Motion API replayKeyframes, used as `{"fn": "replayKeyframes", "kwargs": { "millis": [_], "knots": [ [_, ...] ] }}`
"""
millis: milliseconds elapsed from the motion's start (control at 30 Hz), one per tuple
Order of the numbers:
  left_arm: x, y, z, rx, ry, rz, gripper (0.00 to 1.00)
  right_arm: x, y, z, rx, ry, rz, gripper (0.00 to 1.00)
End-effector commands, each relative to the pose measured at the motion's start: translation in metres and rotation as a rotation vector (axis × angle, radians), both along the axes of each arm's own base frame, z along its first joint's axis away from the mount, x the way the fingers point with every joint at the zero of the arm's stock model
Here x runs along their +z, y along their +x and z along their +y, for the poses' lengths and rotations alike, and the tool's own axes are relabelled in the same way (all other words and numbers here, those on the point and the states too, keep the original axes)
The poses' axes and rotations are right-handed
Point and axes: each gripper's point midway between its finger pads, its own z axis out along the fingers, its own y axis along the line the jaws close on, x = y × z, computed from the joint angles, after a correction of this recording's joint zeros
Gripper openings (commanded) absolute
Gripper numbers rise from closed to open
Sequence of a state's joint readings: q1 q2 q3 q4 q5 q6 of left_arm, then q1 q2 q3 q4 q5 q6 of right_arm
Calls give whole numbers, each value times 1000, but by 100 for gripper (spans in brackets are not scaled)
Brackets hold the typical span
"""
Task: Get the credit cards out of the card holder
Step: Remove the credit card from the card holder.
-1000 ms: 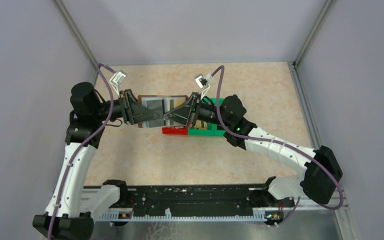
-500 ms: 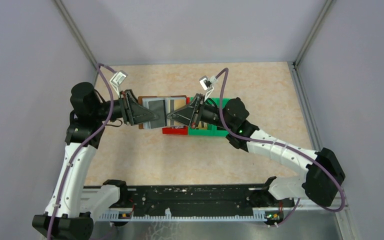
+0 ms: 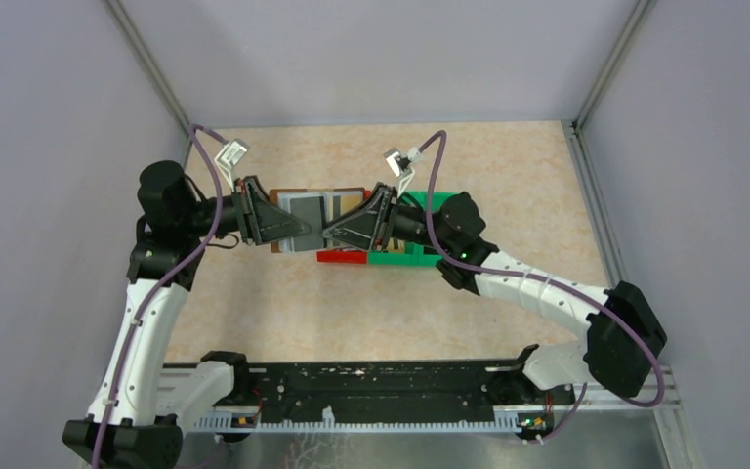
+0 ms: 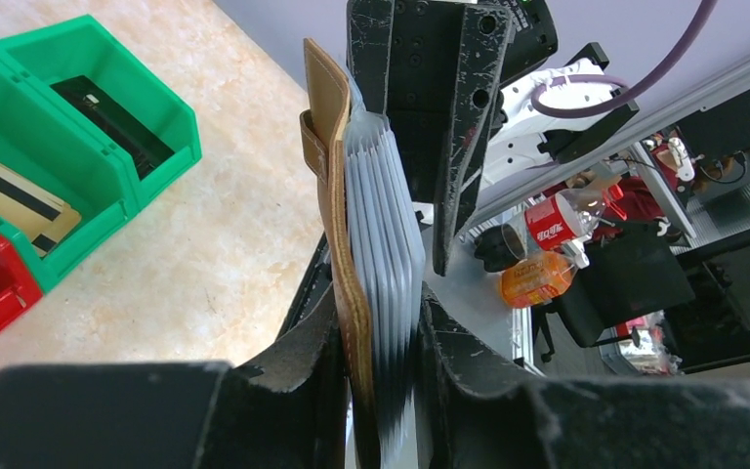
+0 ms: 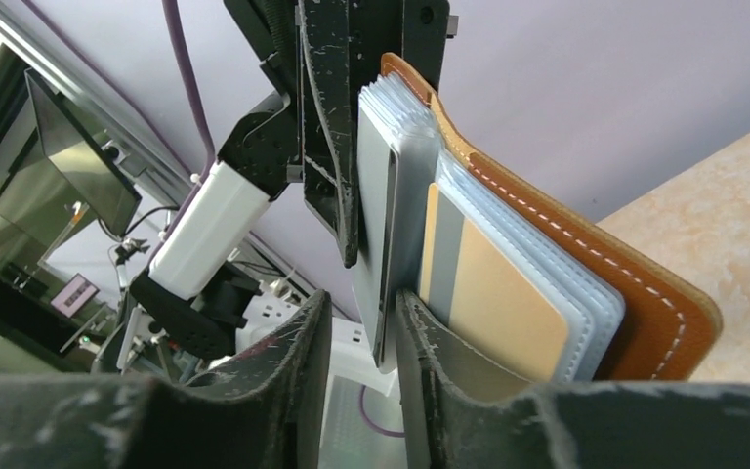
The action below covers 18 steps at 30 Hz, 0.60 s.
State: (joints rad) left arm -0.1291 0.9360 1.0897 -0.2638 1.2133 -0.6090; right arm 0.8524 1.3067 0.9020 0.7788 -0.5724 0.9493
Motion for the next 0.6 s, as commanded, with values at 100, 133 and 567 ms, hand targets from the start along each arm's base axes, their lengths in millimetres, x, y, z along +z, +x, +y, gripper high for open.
{"fn": "replayKeyframes", "kwargs": {
  "millis": [100,133,567],
  "knots": [
    [11,-7,-1,-22,-9,-56,3,17,-7,1,51,69,-34,22],
    [11,-8,-1,-24,-9,-57,3,17,-8,2,57,72,-29,19],
    [11,-6,0,-22,12,-56,16,17,0,-6,32,117,12,0]
  ]
}}
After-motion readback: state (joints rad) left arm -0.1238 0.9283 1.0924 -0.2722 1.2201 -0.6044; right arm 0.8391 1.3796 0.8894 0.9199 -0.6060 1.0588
